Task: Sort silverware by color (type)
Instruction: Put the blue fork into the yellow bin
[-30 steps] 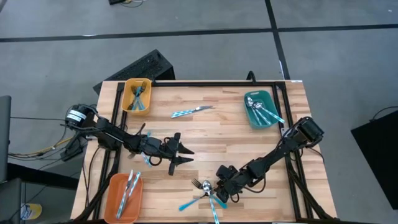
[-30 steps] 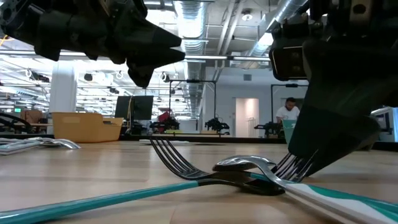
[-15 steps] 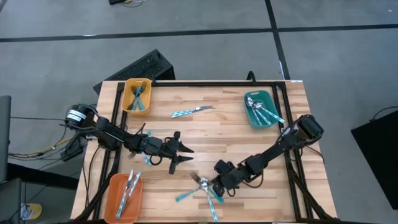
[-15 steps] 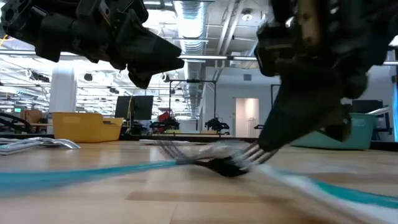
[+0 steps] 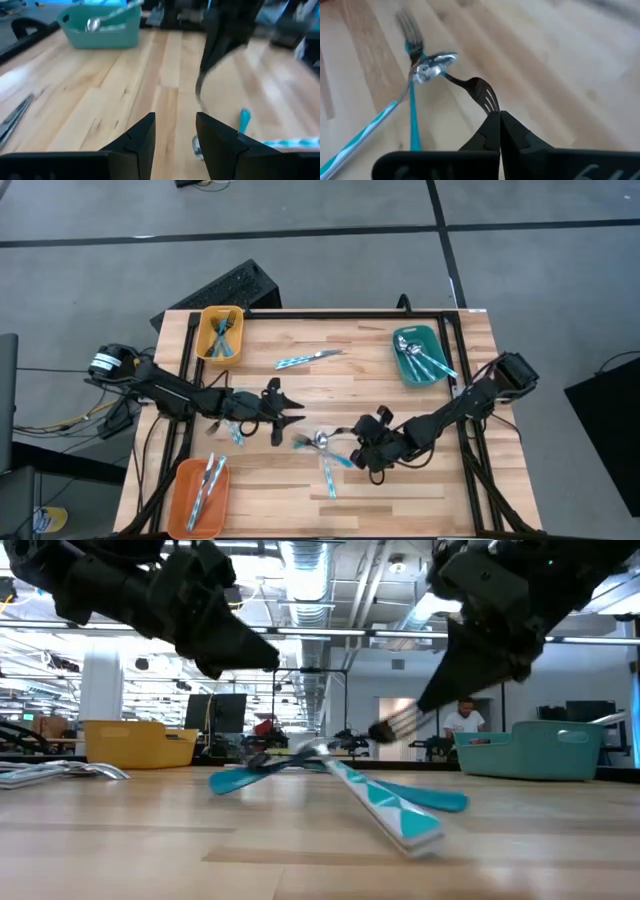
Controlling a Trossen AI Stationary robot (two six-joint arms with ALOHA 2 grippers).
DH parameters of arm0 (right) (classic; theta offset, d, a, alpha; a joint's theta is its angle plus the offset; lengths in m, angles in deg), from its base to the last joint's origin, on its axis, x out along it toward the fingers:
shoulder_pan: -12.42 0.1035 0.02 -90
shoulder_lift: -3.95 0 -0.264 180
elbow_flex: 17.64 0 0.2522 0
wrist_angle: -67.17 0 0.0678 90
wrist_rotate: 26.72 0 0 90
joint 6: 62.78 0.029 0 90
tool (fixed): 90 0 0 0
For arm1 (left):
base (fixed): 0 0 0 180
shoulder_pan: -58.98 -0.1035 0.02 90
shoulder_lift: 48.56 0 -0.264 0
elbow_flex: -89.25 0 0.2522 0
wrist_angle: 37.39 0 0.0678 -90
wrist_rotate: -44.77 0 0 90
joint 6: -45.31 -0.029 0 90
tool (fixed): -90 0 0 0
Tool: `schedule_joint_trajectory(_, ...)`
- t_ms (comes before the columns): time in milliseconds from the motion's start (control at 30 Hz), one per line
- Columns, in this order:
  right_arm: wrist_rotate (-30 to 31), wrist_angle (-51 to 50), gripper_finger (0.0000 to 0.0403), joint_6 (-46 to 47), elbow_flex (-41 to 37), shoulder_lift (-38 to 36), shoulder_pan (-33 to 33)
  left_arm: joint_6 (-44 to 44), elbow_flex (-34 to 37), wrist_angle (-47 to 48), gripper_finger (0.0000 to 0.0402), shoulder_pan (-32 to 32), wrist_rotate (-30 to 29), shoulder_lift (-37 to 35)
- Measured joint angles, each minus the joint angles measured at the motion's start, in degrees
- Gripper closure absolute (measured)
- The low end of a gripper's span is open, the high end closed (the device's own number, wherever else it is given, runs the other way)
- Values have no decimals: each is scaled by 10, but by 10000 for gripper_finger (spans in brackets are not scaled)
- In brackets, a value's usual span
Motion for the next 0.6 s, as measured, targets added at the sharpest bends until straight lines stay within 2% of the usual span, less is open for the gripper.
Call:
schedule_joint_trajectory(100,61,-2,391,-57,6,-3,14,-5,0,-1,274,-5,-2,34)
schedule_joint_trajectory(233,121,-4,391,-155,18,-3,28,-13,0,-55,274,-12,-2,71)
schedule_joint_trajectory(400,132,-80,391,-177,42,-3,35,-34,-16,-87,274,-13,1,99)
schedule_joint_trajectory(600,140,-95,391,-200,77,-4,17,-71,-70,-82,274,-13,70,141)
